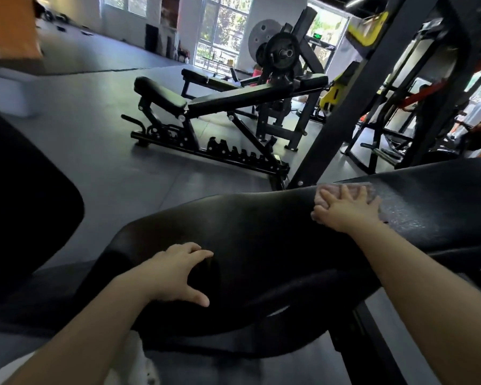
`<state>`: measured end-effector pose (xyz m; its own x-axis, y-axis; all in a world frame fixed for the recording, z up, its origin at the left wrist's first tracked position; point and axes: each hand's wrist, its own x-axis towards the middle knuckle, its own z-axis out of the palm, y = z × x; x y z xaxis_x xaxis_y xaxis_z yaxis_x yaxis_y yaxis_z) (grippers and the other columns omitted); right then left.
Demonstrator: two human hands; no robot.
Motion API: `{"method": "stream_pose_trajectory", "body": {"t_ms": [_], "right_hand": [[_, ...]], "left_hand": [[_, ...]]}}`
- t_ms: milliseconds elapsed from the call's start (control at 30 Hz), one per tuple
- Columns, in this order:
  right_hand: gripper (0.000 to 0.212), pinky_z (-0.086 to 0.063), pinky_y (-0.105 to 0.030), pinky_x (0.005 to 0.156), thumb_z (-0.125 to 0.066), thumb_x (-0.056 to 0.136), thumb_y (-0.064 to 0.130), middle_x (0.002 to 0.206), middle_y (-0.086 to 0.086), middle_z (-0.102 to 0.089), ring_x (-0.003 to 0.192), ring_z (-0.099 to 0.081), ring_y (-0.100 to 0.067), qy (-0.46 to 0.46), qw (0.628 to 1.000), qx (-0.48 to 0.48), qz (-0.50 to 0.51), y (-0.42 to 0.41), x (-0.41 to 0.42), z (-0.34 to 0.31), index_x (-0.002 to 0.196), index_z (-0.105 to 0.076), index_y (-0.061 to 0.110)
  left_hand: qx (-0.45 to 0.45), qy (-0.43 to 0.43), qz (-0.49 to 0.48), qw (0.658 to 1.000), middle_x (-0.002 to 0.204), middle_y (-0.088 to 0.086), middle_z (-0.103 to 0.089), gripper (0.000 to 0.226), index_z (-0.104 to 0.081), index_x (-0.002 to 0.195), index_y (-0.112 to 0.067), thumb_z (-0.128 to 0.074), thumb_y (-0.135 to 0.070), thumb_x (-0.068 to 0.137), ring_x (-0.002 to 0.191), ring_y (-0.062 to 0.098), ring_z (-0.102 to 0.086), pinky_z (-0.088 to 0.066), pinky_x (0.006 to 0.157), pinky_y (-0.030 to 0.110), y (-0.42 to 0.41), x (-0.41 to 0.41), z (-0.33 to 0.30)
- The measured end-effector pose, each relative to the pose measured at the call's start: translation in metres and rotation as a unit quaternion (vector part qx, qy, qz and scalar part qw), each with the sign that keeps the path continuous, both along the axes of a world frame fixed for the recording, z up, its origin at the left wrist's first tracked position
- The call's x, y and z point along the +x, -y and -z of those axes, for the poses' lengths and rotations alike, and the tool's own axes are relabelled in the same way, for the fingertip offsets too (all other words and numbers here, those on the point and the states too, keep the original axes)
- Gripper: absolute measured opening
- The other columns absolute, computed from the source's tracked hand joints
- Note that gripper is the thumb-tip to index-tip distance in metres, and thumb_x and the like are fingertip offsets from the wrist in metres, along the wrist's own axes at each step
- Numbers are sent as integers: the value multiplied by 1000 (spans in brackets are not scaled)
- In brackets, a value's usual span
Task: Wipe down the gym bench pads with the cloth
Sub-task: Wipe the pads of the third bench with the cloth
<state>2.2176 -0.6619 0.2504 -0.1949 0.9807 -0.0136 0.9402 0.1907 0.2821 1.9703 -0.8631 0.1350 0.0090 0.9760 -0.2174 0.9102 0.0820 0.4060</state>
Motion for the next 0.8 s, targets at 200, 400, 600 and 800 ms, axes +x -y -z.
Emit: {"method": "stream_pose_trajectory", "body": {"t_ms": [200, 400, 600, 800], "right_hand": [[63, 9, -66, 108, -30, 92, 59, 159, -8, 11, 141, 17, -43, 15, 995, -56, -86, 24, -84, 43, 149, -9, 43], [59, 8, -68, 107, -26, 94, 58, 160, -7, 7, 140, 16, -46, 74, 954, -114, -268, 102, -150, 101, 149, -10, 42], [53, 8, -61, 111, -27, 95, 52, 160, -3, -1, 144, 10, -38, 46, 921, -128, -364, 146, -137, 111, 146, -14, 49], [50, 3, -52, 115, -26, 96, 49, 160, 2, -8, 146, 3, -31, 11, 933, -89, -350, 155, -93, 94, 146, -20, 47]], "left_hand": [[6, 21, -43, 999, 153, -10, -16, 80, -19, 148, -34, -60, -55, 82, 139, 15, -21, -27, 112, 34, 19, -20, 3], [9, 9, -72, 997, 151, -7, -24, 74, -24, 147, -29, -60, -50, 86, 137, 17, -26, -30, 110, 33, 27, -30, 7], [-17, 4, -74, 997, 144, 0, -35, 71, -30, 145, -30, -62, -48, 84, 131, 19, -36, -33, 108, 33, 32, -35, 15], [-20, 17, -70, 997, 142, -1, -35, 68, -34, 143, -26, -63, -45, 85, 130, 17, -38, -33, 107, 29, 45, -28, 16]]}}
